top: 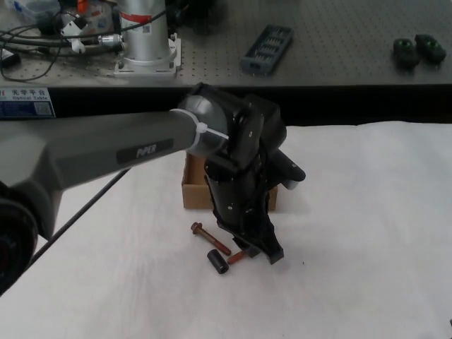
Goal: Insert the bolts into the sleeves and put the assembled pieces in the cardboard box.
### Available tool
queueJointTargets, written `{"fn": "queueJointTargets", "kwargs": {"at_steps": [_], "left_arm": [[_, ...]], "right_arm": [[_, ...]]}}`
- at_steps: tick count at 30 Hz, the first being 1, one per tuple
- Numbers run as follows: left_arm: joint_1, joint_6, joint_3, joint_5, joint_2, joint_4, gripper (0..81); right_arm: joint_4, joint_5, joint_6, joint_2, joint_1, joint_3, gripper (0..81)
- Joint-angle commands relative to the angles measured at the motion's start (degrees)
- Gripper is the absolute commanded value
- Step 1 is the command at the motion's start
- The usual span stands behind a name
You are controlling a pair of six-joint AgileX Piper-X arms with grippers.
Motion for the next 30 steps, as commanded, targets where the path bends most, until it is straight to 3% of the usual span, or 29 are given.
{"fn": "queueJointTargets", "kwargs": {"at_steps": [1,27,30], "left_arm": [[-0.46,0.54,-1.42,0.48,0.81,-0.37,29.3],[-1.19,0.18,-1.42,0.54,2.38,-0.68,29.2],[-1.19,0.18,-1.42,-0.70,2.38,-0.67,22.3]], "right_arm": [[0.02,-0.18,0.11,-0.45,0.05,-0.05,3.6],[0.16,-0.17,0.11,-0.45,0.05,-0.05,3.6],[0.82,-0.17,0.11,-0.45,0.05,-0.05,3.6]]}}
